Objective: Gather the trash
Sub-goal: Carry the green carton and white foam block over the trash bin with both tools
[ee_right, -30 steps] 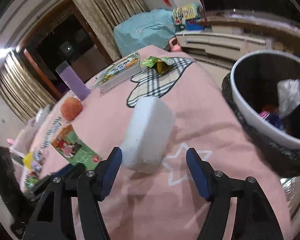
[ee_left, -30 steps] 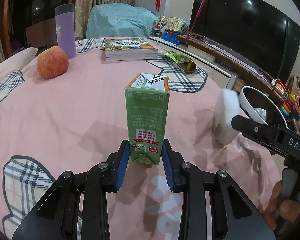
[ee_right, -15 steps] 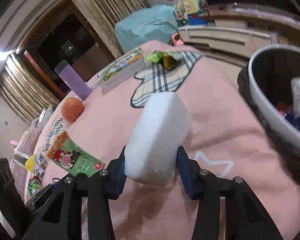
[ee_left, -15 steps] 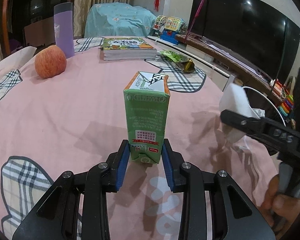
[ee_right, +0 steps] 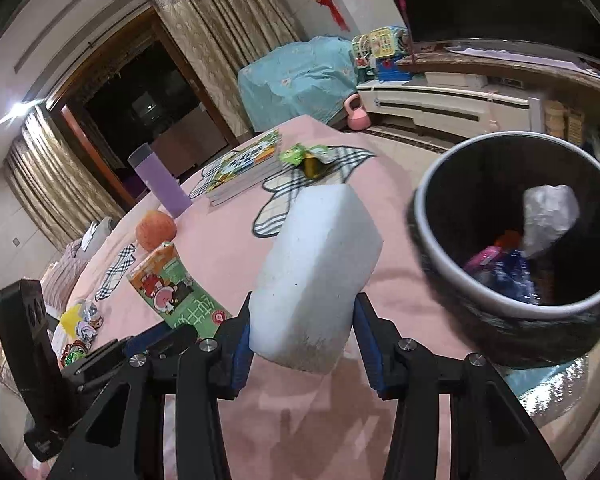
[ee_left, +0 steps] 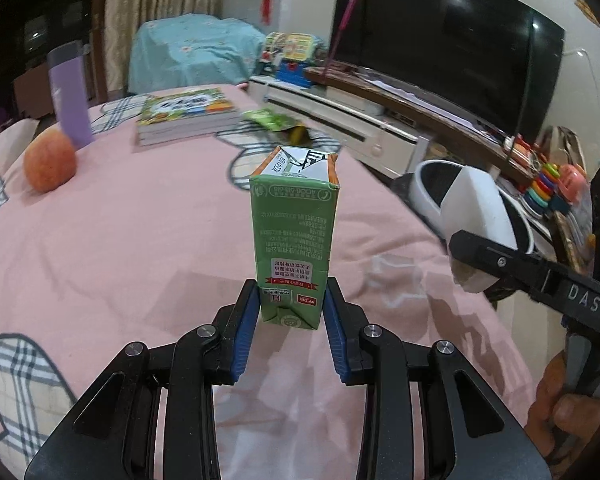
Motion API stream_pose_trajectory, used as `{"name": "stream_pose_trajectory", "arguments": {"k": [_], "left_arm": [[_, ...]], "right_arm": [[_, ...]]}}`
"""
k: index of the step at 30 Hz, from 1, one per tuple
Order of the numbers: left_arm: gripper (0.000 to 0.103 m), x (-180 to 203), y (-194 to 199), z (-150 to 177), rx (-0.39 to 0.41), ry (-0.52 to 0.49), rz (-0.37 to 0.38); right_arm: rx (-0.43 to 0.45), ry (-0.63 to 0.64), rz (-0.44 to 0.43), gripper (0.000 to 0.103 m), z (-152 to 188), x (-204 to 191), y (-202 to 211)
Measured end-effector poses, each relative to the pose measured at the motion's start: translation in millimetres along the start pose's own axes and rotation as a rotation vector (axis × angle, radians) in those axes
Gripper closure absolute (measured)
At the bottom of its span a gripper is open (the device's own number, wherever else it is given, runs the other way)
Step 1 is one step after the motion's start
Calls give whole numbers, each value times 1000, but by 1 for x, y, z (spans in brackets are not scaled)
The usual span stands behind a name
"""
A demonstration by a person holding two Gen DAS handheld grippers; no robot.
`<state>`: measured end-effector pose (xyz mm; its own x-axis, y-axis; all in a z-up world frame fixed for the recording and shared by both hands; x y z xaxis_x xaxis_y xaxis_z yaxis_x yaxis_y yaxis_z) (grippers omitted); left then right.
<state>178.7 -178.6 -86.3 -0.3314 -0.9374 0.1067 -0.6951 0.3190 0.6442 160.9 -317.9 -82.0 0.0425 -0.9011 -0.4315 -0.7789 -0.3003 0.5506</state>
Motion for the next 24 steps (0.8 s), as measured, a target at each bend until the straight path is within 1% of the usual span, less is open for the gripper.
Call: {"name": "stream_pose_trajectory", "arguments": {"k": [11,24], "left_arm": [[72,57,-4,-17,15,-79,58],[72,102,-14,-40,28,-139,97]], "right_arm": [[46,-8,42,56,-12,36,31],[82,-37,81,56,-31,78,58]]}}
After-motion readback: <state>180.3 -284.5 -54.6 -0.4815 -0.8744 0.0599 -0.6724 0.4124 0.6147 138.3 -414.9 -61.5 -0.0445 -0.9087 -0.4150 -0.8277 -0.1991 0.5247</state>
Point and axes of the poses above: each gripper's, at about its wrist camera, not at the fingertips, and y roughly against the way its jaws point, x to its right, z to its underside, the point moved 9 cm from there along -y, roughly the way its jaws point, and after that the axes turned 3 degrees about x, right-handed, at the moved point
